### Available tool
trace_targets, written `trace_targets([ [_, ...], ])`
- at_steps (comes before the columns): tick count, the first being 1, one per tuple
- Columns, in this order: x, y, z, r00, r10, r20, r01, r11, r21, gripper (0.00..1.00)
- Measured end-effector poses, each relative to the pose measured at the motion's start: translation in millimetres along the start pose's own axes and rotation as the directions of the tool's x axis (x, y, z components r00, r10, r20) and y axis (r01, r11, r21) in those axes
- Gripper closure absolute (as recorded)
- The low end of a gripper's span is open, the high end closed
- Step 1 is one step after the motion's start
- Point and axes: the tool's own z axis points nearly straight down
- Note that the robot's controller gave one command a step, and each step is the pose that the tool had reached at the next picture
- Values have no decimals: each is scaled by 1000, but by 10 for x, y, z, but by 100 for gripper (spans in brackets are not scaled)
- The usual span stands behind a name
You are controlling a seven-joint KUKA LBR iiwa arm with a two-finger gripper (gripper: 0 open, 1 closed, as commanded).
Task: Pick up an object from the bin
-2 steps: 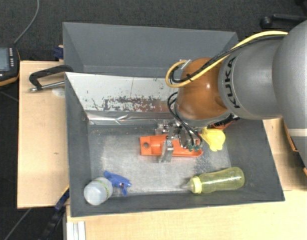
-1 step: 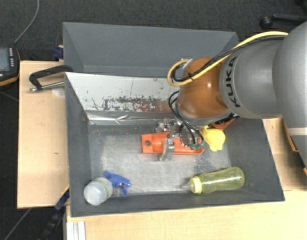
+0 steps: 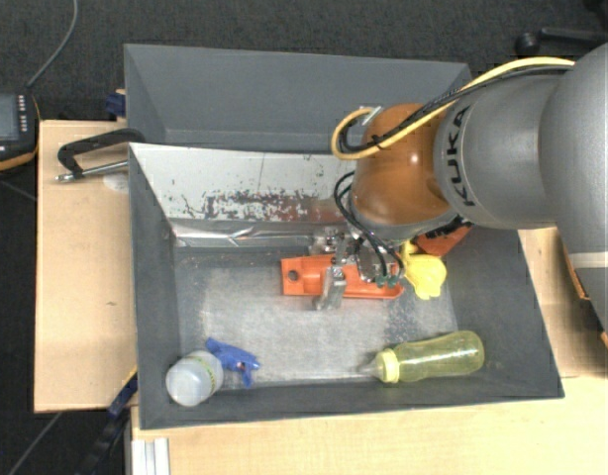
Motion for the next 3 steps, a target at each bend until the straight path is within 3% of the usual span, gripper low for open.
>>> trace_targets([
  [3,-29,-75,22,999,-45,4,45,999,-1,100],
])
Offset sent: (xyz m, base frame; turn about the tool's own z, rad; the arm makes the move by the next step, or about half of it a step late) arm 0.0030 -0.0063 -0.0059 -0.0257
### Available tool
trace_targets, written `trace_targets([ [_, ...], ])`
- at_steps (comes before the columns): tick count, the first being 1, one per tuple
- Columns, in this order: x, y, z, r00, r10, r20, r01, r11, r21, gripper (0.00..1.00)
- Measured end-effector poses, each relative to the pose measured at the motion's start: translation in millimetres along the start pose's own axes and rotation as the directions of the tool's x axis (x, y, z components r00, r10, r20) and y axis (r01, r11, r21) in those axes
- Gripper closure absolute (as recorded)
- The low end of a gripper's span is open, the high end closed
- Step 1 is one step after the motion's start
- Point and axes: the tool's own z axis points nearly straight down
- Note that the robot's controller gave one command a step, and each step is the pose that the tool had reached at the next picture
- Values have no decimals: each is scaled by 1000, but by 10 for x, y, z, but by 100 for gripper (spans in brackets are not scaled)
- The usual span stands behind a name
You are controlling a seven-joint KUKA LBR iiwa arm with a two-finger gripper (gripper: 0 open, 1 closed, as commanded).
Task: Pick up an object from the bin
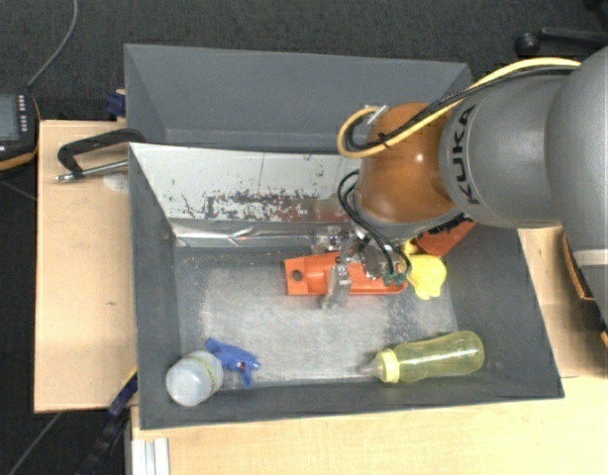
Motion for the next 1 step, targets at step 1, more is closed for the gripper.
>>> trace_targets([
  [1,-117,-26,-21,1000,-23,3,23,1000,0,100],
])
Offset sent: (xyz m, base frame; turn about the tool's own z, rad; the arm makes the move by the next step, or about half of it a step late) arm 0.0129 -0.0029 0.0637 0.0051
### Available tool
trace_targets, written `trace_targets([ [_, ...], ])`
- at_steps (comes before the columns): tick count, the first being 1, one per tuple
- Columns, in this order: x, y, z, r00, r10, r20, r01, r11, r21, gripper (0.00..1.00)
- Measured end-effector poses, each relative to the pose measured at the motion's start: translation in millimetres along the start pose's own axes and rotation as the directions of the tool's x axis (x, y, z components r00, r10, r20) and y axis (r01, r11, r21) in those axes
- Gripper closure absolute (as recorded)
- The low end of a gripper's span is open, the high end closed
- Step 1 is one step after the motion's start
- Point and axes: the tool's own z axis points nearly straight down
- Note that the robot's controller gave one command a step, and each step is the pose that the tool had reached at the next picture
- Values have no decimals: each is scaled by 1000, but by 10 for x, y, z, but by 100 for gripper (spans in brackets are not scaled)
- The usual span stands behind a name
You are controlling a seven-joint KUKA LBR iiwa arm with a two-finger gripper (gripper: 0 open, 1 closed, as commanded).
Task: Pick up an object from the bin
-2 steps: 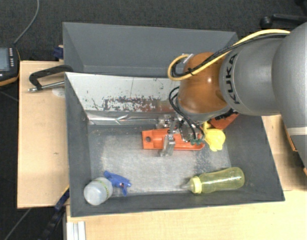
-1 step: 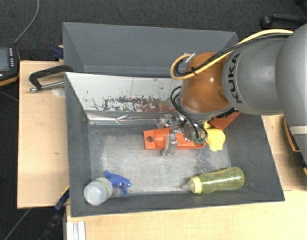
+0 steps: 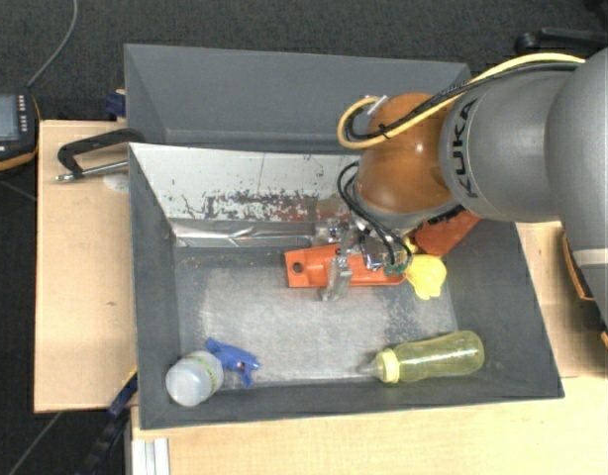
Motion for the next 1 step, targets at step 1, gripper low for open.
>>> trace_targets([
  [1,-38,2,-626,1000,27,3,-27,1000,-2,100],
])
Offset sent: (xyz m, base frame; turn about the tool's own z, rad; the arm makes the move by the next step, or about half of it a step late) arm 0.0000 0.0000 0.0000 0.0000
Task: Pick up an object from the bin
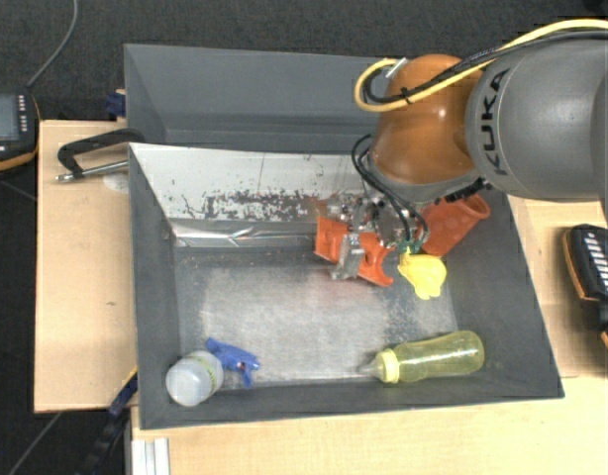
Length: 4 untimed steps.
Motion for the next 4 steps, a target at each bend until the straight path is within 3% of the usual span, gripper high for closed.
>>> trace_targets([
  [2,8,-1,-24,1000,1,-3,-1,1000,0,100],
  [3,41,3,-218,1000,2,-9,-2,1000,-1,100],
  [4,61,309,-413,1000,-18,3,18,1000,-1,100],
])
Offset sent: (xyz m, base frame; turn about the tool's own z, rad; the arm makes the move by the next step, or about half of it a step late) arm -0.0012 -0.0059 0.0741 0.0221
